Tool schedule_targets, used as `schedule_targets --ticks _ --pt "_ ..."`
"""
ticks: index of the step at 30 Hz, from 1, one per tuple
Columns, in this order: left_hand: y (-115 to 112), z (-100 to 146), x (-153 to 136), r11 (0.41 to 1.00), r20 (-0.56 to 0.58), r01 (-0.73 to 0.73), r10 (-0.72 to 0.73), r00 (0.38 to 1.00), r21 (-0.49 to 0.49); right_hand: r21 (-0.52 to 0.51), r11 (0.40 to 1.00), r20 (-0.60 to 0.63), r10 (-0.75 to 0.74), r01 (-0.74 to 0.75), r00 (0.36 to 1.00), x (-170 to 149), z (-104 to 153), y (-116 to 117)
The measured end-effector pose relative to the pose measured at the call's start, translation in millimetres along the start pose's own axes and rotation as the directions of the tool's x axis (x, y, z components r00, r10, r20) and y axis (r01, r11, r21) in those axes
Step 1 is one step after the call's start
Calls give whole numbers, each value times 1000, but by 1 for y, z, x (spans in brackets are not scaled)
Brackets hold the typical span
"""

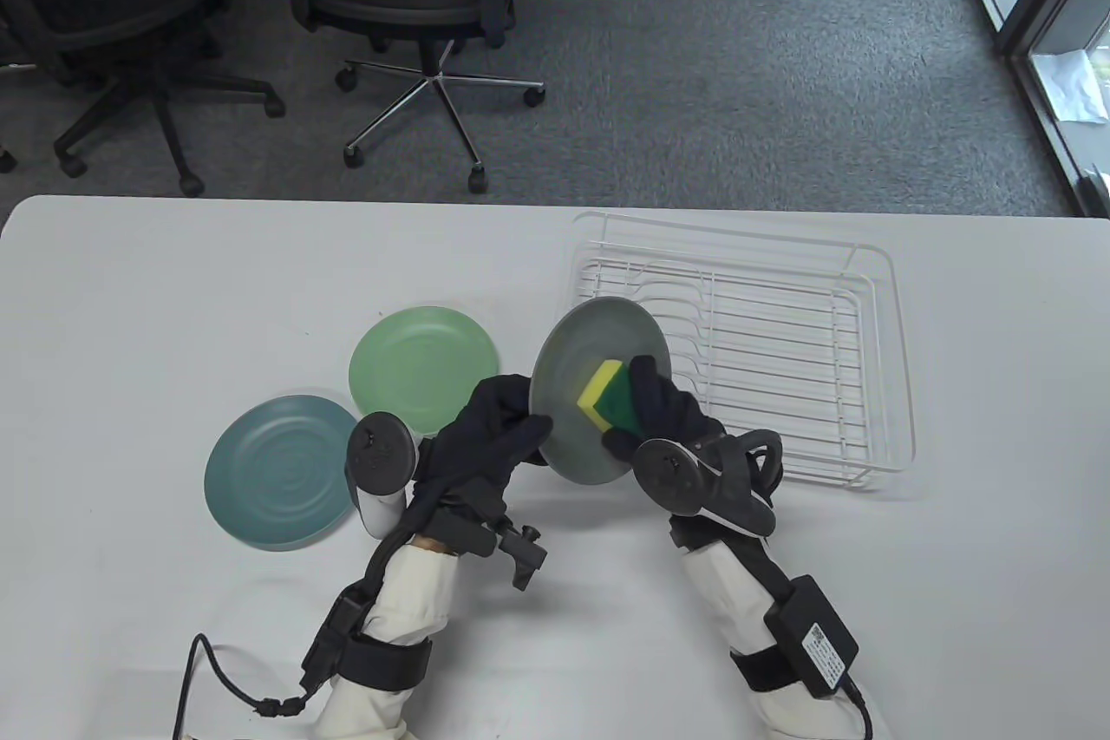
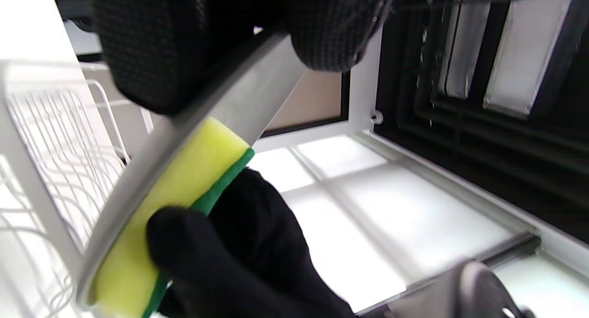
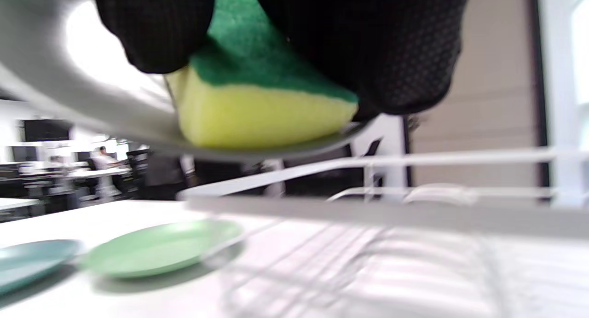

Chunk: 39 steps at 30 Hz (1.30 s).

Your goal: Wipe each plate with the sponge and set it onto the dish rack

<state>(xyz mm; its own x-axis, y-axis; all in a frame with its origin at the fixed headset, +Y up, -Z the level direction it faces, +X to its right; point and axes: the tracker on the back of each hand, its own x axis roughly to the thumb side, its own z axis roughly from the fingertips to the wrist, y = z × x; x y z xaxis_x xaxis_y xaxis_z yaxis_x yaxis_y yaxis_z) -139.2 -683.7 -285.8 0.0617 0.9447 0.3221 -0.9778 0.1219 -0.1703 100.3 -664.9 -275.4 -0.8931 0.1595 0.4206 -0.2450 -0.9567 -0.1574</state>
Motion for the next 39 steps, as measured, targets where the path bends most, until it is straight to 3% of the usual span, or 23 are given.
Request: schedule_targets --ticks 3,5,10,15,17,21,23,25,29,32,34,39 --pt "6 0 -6 999 -26 0 1 1000 36 113 984 81 -149 139 985 8 -2 0" --pt "8 0 -11 998 -49 -21 24 998 59 119 969 104 -228 215 968 9 -2 -3" --pt "16 2 -22 974 -104 -171 188 977 149 -55 922 78 -379 383 922 -7 5 -21" --pt "24 4 -27 920 -124 -315 350 929 233 -381 828 -19 -452 412 892 -33 19 -37" --pt "24 4 -28 888 -124 -389 426 896 245 -421 801 -34 -483 426 875 -38 21 -37" --pt "17 4 -28 854 -139 -468 504 852 226 -311 751 59 -597 583 800 -30 15 -28" --pt "12 4 -29 859 -164 -467 502 849 210 -289 675 93 -686 679 722 -22 14 -23" --pt "10 4 -34 872 -213 -448 485 848 200 -337 595 122 -741 729 661 -20 15 -21" --pt "8 4 -36 951 -290 -265 301 909 158 -367 573 123 -751 733 649 -24 18 -24" --pt "8 4 -36 975 -303 -173 208 930 137 -438 507 118 -786 742 607 -34 21 -26" --pt "8 3 -37 987 -314 -119 148 938 108 -460 441 123 -828 771 547 -42 23 -26" --pt "1 1 -39 998 -332 -66 69 941 21 -404 275 138 -925 872 355 -60 20 -15"
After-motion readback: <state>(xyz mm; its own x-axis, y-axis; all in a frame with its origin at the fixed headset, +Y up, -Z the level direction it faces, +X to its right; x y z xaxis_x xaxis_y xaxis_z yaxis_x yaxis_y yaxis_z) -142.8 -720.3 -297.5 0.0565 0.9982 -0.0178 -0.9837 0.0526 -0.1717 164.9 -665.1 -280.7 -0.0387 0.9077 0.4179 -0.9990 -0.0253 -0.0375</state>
